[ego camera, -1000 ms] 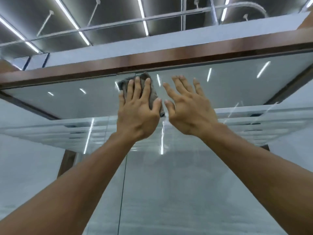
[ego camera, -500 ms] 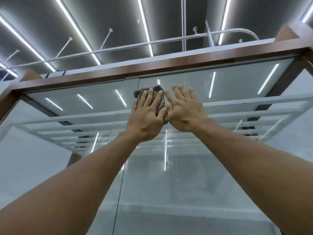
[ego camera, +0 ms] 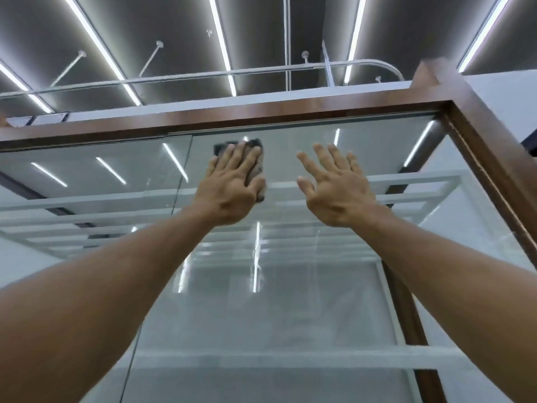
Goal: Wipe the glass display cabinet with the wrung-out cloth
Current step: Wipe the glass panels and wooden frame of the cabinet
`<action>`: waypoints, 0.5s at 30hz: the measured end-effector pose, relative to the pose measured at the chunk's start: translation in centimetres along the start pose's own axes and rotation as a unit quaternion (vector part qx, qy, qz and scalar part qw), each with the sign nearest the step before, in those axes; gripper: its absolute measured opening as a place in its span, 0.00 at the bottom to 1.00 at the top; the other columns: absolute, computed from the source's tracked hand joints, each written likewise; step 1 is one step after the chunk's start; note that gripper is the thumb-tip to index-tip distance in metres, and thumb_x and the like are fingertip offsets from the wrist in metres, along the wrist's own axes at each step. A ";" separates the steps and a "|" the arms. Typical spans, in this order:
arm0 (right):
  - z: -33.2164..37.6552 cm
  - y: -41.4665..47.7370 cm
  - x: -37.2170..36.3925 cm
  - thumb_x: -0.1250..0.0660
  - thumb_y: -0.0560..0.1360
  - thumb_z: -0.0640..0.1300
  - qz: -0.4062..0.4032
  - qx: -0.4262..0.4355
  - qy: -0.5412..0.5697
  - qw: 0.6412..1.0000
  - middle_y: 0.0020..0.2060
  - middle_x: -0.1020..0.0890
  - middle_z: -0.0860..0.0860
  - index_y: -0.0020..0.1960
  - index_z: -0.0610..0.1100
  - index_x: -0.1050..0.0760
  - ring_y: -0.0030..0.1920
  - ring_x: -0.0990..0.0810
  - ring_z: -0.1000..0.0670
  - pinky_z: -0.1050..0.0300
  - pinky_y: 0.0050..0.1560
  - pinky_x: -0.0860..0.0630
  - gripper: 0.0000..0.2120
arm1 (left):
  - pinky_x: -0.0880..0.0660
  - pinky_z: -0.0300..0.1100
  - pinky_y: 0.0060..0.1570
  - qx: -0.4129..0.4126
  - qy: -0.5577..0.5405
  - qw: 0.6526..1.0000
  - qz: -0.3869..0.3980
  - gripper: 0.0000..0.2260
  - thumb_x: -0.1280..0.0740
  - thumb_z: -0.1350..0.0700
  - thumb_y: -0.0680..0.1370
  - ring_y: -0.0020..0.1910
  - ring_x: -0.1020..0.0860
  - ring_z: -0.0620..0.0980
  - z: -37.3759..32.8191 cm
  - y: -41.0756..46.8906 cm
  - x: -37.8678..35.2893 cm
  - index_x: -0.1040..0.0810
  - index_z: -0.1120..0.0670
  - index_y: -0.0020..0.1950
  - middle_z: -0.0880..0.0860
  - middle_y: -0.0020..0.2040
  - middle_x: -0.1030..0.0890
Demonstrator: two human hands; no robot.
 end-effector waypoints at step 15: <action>-9.0 -3.5 1.5 0.55 0.86 0.59 -0.025 -0.064 0.007 0.998 0.84 0.57 0.50 0.84 0.58 0.57 0.83 0.62 0.46 0.41 0.82 0.63 0.28 | 0.67 0.54 0.80 -0.004 -0.011 1.000 -0.004 0.30 0.53 0.42 0.85 0.83 0.63 0.51 -13.1 4.5 -2.9 0.57 0.46 0.85 0.52 0.85 0.61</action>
Point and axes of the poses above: each hand's wrist, its own y-axis towards the middle knuckle, its own x-axis out of the back of the hand, z = x × y, the point moved 1 cm from there along y, towards the middle knuckle
